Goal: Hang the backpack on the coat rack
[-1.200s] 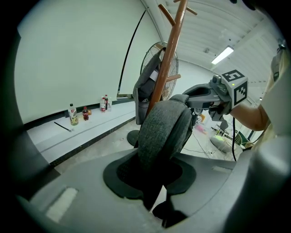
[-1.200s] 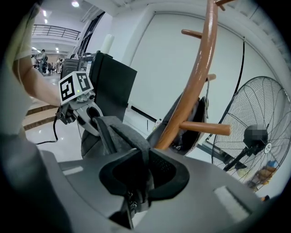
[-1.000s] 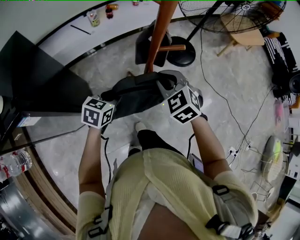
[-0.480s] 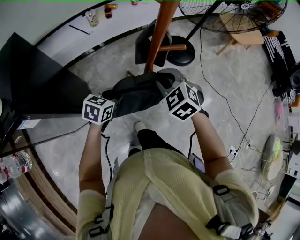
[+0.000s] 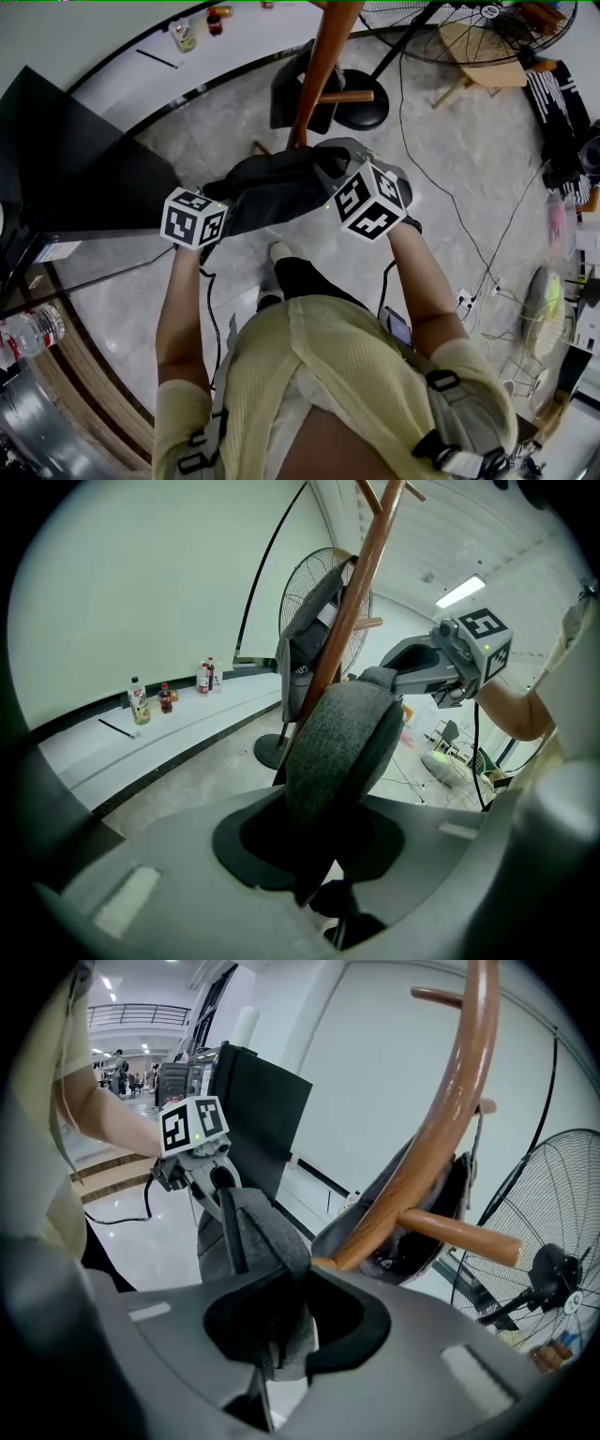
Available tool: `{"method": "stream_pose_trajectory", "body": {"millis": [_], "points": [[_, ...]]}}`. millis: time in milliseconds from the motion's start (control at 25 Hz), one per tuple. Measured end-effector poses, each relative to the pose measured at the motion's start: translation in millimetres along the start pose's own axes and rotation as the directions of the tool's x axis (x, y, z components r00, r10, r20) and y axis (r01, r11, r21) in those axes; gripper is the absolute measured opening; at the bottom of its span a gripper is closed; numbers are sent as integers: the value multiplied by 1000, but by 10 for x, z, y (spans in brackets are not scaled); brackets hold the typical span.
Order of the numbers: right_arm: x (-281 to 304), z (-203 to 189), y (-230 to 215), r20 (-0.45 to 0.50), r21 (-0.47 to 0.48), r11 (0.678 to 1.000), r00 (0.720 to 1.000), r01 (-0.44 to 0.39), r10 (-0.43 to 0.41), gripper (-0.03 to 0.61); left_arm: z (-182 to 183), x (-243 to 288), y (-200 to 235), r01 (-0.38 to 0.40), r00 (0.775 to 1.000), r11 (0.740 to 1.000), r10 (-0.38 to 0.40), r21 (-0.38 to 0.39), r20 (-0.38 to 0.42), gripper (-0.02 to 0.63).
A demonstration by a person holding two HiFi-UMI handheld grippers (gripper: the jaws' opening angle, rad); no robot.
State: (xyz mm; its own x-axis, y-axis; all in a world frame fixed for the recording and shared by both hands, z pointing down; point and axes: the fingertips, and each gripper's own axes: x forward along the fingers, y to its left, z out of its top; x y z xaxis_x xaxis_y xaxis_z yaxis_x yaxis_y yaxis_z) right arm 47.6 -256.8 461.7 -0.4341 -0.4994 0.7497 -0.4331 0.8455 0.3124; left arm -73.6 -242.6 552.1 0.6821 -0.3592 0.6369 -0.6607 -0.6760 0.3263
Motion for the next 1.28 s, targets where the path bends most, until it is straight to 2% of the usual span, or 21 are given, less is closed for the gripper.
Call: {"method": "stream_pose_trajectory", "body": {"millis": [280,480,880,1000,1280], "points": [[-24,0,14,0,-38,998,999,-45,45,69,32,-9,14,36,999,999,-36,-36,-13,65],[-51,-10,36,26,-56,998,999,-33,34,81,29,-22,8,50,999,996,-50,-72,-6,63],[-156,-75,52,71,-77,997,998,6,0,95,2,-12,-8,29,1000,996,-28,-90,2,63],[-146,-102,96,75,-117,993,997,15,-6,59,-23,-13,-21,19,1000,996,-19,-82,-7,63],[-192,31,63,100,-114,993,995,15,-3,46,11,-114,-33,17,1000,998,-17,-64,-5,63]]}}
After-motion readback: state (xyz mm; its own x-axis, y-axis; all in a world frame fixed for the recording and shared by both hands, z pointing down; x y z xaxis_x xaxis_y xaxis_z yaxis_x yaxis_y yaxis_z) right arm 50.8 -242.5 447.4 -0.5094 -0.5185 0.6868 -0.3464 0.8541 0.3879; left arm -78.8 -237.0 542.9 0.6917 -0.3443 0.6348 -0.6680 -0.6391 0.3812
